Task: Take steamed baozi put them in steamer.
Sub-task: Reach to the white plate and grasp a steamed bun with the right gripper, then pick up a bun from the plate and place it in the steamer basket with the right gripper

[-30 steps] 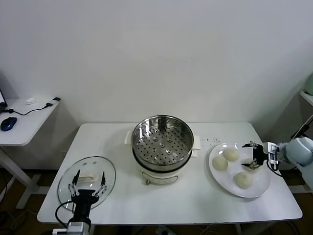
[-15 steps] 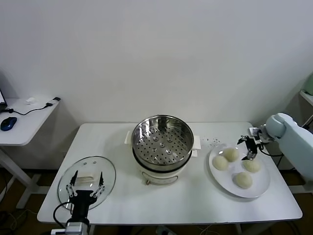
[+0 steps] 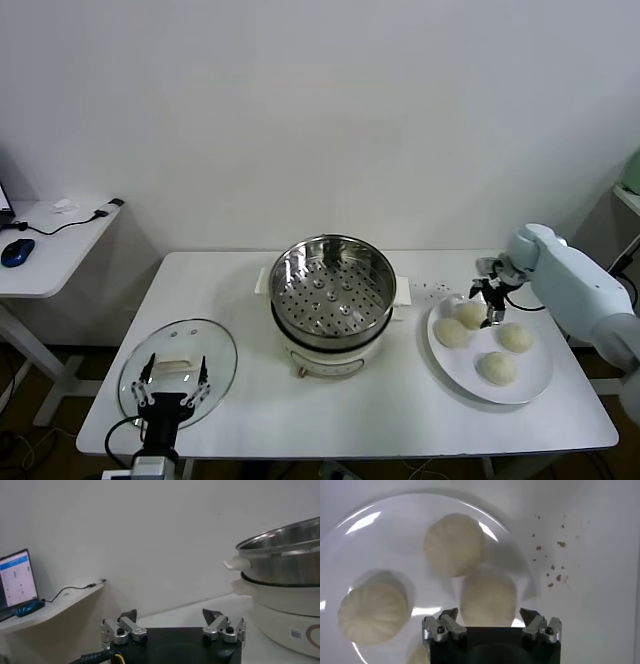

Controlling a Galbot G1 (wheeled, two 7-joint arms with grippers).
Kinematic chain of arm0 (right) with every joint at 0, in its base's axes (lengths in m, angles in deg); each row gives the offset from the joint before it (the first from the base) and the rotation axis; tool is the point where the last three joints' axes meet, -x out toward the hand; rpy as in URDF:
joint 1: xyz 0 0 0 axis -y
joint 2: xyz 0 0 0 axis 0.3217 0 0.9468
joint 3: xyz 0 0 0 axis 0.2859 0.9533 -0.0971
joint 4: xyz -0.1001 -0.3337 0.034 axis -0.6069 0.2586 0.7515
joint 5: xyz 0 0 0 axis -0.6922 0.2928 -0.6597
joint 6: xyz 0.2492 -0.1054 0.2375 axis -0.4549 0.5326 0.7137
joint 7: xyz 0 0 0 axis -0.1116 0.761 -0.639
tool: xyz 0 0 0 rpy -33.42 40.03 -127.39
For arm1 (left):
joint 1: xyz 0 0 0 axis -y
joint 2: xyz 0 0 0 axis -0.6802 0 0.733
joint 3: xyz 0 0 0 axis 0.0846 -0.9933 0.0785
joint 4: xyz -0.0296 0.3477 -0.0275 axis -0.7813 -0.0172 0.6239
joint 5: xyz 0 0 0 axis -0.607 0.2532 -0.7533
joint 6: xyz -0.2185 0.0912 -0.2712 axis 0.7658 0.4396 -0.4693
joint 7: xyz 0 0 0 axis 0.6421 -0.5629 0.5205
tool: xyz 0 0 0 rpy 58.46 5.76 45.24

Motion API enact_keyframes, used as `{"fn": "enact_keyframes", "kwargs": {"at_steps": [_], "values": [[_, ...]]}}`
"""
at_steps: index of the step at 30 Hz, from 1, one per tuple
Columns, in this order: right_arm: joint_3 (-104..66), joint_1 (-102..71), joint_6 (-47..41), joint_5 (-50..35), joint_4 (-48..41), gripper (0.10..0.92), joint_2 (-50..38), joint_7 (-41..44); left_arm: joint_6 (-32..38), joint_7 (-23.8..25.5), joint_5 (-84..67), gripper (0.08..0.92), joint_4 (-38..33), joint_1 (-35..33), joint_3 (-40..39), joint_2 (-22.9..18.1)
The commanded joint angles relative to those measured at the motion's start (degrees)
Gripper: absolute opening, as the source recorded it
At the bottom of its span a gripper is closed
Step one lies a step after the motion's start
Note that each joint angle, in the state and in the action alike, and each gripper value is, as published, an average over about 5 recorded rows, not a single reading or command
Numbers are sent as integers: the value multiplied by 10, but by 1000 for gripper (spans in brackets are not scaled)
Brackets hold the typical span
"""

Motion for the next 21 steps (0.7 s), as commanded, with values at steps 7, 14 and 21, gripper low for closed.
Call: {"fn": "enact_keyframes", "kwargs": {"at_steps": [7, 14, 21], "values": [[1, 7, 7, 11, -31, 701, 24, 3, 1, 1, 0, 823, 1, 0, 0, 2], [-3, 6, 11, 13, -32, 596, 24, 4, 2, 1, 0, 823, -1, -4, 0, 1], [-12, 5, 17, 12, -30, 570, 21, 5, 3, 1, 0, 823, -2, -6, 0, 1]]}}
